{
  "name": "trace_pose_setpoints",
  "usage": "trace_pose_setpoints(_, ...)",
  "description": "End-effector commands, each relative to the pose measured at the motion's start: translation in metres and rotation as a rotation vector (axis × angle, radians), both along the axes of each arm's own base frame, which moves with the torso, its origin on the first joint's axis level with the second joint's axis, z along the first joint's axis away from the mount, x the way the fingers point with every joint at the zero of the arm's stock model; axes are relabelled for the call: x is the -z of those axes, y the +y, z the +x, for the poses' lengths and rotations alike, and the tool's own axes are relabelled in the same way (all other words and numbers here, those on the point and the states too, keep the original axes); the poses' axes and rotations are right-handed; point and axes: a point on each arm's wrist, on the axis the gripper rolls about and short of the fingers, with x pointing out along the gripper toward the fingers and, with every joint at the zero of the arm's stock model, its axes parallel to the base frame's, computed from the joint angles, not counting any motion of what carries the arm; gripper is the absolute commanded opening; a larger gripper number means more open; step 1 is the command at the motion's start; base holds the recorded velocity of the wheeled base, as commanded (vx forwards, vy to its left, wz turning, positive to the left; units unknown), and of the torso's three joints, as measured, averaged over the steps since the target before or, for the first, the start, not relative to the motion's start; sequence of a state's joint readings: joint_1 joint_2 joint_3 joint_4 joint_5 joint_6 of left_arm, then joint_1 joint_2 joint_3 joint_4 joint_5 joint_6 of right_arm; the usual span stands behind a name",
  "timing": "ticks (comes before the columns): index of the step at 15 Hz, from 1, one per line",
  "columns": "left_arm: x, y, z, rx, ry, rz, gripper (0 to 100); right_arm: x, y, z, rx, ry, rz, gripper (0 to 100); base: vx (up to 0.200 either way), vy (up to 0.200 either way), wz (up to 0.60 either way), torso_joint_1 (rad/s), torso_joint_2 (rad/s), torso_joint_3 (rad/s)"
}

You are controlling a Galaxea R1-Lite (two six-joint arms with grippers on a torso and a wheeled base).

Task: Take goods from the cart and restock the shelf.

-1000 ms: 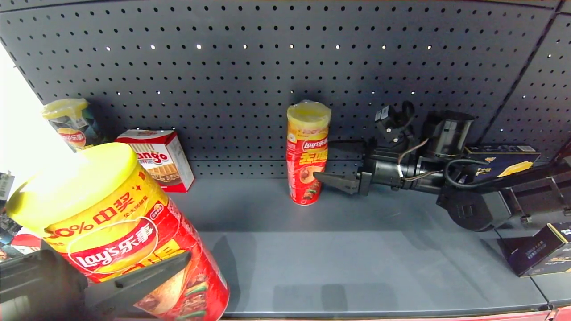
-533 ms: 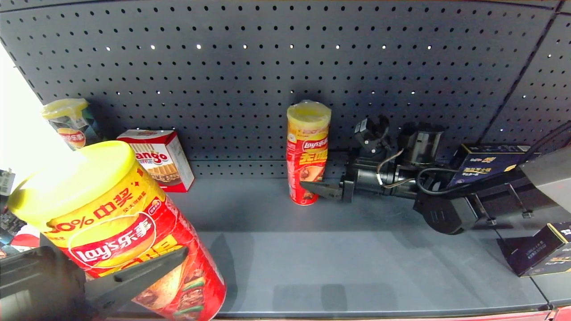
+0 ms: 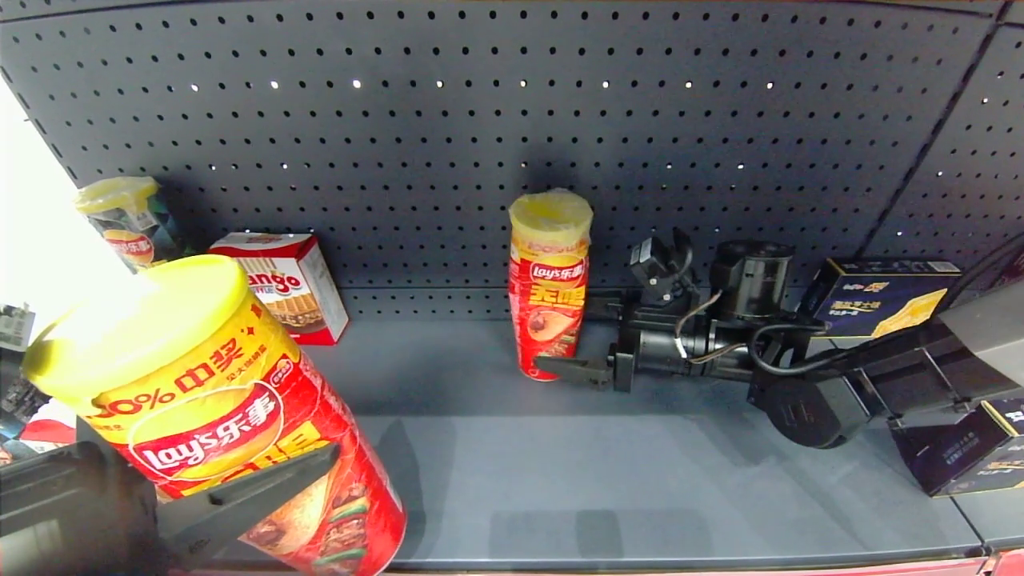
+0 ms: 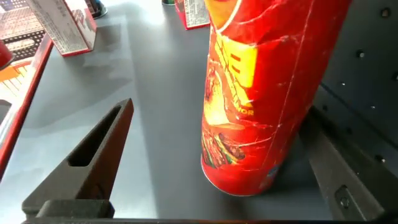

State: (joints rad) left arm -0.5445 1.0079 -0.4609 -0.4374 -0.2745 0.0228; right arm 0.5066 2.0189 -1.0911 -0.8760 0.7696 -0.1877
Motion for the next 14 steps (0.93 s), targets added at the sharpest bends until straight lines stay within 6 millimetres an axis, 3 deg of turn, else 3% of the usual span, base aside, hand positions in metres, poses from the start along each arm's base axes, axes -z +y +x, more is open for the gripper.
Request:
trace_pose_setpoints(1,0.0,0.0,0.001,0.0,0.002,0.001,0,0.001,0.005,0.007,-0.002,-0.007,0.004,100,0.0,0.0,0.0,0.0,0.0,0.0)
trace_pose_setpoints(6,0.002,0.0,0.0,0.0,0.005,0.003,0,0.005,0.018,0.027,0.005,-0.029,0.017,100,0.0,0.0,0.0,0.0,0.0,0.0)
trace_pose_setpoints(13,0.003,0.0,0.0,-0.001,0.008,0.006,0,0.008,0.024,0.034,0.002,-0.039,0.026,100,0.0,0.0,0.0,0.0,0.0,0.0)
trace_pose_setpoints(14,0.004,0.0,0.0,-0.001,0.011,0.007,0,0.006,0.024,0.034,0.002,-0.044,0.03,0,0.0,0.0,0.0,0.0,0.0,0.0)
